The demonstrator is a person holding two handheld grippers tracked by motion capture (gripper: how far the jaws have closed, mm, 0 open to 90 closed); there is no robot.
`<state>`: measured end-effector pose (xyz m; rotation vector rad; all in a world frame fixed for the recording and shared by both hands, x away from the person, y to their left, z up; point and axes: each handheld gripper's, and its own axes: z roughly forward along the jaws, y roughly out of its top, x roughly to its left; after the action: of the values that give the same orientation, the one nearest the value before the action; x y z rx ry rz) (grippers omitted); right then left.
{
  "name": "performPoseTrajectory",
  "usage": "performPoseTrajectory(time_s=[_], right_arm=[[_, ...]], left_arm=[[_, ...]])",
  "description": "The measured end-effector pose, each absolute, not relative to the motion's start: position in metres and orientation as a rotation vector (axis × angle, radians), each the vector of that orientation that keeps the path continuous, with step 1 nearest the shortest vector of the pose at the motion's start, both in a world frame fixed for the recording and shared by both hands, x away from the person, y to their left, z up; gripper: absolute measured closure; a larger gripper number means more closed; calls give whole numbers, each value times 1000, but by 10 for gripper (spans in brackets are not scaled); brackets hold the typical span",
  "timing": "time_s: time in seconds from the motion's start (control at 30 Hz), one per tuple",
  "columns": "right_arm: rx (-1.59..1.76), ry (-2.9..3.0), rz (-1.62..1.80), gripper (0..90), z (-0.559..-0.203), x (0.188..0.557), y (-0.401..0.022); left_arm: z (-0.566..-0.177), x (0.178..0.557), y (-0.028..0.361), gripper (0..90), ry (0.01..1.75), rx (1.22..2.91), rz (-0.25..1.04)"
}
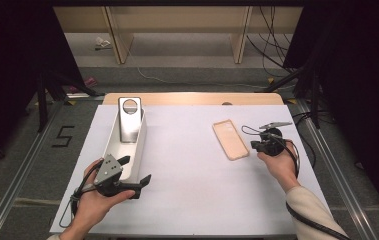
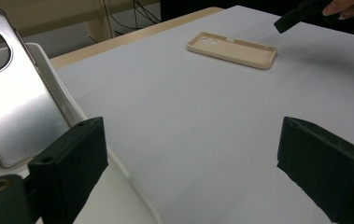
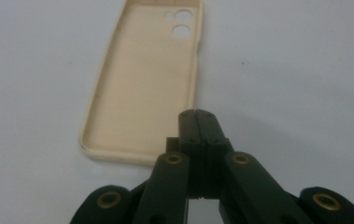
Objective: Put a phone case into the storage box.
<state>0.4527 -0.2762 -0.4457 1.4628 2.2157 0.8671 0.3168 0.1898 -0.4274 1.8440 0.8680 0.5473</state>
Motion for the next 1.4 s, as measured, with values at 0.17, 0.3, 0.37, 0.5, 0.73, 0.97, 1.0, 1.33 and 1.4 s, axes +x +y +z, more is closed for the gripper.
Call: performPoseTrajectory(time_s=[0.17, 0.3, 0.37, 0.5, 0.73, 0.97, 1.0, 1.33, 1.4], right_arm=[[1505, 2226, 818, 900, -453, 458, -281], [1530, 2245, 779, 900, -459, 463, -281], [1531, 2249, 777, 900, -460, 465, -281], [1532, 2265, 755, 900, -462, 468, -279], [1543, 2281, 746, 900, -466, 471, -277], [1551, 2305, 724, 900, -470, 473, -274], [1546, 2307, 722, 900, -470, 474, -273], [1534, 2334, 722, 900, -470, 473, -265], [1520, 2349, 720, 900, -469, 472, -262]], left_arm=[[-428, 317, 191, 84, 849, 1853, 556], [-428, 317, 190, 86, 843, 1852, 560], [-429, 317, 190, 87, 843, 1855, 561], [-429, 318, 190, 90, 842, 1857, 560], [-429, 317, 190, 94, 839, 1860, 557], [-429, 317, 189, 95, 834, 1858, 557], [-429, 317, 189, 95, 835, 1857, 556], [-431, 319, 190, 99, 830, 1854, 547], [-431, 319, 190, 99, 830, 1855, 547]])
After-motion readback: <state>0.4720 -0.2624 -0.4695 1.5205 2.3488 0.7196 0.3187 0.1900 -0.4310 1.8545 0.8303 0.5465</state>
